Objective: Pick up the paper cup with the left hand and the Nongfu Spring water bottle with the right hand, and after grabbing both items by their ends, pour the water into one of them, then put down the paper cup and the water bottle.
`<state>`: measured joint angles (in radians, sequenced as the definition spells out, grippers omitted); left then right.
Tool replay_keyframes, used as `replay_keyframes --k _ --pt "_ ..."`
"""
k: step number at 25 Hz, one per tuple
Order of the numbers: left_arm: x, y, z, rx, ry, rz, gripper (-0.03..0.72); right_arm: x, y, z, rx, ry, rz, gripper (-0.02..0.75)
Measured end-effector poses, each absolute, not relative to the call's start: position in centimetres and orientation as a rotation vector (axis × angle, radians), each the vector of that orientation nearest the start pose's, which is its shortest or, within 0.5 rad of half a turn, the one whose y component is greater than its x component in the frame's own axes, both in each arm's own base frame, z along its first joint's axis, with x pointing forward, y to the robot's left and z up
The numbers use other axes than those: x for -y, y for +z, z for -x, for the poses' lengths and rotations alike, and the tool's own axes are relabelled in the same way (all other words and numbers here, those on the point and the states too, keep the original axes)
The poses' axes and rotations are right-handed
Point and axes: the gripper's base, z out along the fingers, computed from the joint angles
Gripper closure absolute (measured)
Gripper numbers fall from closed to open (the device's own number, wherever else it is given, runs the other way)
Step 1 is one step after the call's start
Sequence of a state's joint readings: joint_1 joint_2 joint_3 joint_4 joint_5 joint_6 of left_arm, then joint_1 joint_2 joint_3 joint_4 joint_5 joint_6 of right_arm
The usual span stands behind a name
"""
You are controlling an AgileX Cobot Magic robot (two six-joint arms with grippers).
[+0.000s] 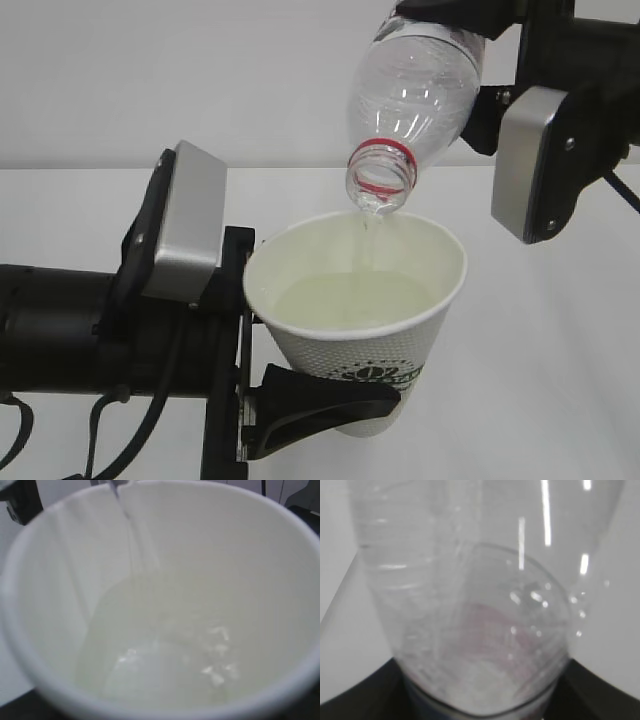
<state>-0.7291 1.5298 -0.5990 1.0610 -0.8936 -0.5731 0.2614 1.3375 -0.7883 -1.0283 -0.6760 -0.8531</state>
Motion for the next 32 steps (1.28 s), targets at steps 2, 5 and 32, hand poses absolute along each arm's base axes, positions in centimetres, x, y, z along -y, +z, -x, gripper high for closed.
replay_keyframes --k 2,5,32 --pt "22.86 21.44 -16.31 -1.355 -1.009 -1.344 0.198 -12.02 30.92 -26.10 -0.483 -0.687 1.603 0.270" --pt "22.86 21.44 -16.31 -1.355 -1.009 -1.344 0.198 -12.02 30.92 -26.10 -0.483 -0.687 1.603 0.270" --pt "22.86 21.42 -16.28 -1.353 -1.009 -1.349 0.198 -12.20 31.10 -25.92 -0.670 -0.449 1.484 0.270"
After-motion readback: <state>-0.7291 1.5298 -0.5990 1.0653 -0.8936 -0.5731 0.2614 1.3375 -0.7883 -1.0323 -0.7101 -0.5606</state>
